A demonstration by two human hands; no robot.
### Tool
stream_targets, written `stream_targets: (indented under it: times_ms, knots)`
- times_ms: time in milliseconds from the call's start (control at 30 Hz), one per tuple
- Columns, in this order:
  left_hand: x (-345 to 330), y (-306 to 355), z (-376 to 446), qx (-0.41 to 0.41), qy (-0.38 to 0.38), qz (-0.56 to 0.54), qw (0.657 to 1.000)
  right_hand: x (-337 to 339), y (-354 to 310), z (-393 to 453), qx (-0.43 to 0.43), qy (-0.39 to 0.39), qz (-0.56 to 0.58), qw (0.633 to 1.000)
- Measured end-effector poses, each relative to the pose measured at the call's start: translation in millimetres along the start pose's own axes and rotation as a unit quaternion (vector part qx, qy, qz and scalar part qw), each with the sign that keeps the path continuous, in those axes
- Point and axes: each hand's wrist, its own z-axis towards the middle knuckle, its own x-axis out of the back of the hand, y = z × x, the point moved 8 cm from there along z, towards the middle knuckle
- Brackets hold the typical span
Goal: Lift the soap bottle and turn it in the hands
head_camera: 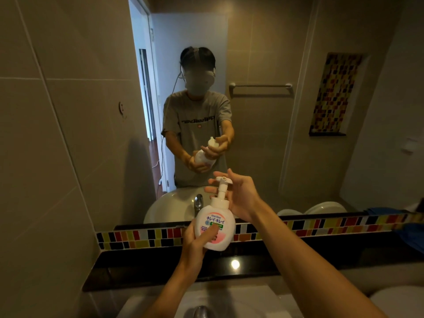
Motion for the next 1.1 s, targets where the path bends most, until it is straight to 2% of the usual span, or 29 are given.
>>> stream_targets:
  times_ms: [233, 400, 600, 700, 833, 933, 1100]
  knots:
    - [0.0, 5.3, -4.2, -0.022, 0.030, 0.003, 0.999, 8.5, 6.2, -2.5, 0.003, -0.009, 0.024, 1.000]
    - [-1.1, 11.4, -9.6, -0.066, 0.079, 0.069, 0.992, 8.2, 9.1, -0.8, 0.001, 0.004, 0.026, 1.000]
    - [-2.4, 2.3, -8.3, -0.013, 0.032, -0.057, 0.998, 4.3, 9.3, -3.8, -0.023, -0.011, 0.037, 0.999]
    - [-1.7, 9.9, -10.2, -0.039, 0.046, -0.008, 0.998, 4.3, 8.9, -2.4, -0.017, -0.004, 0.042, 0.999]
    - [-3.3, 19.3, -17.9, -0.091, 0.102, 0.078, 0.988, 3.1, 9.1, -0.2, -0.008, 0.008, 0.025, 1.000]
    - [-3.4, 17.7, -19.2, -0.099, 0.121, 0.085, 0.984, 0.7, 8.8, -0.6, -0.008, 0.009, 0.005, 1.000]
    - [-4.8, 17.1, -20.0, -0.100, 0.106, 0.067, 0.987, 2.8, 8.3, -1.4, -0.008, 0.013, -0.002, 1.000]
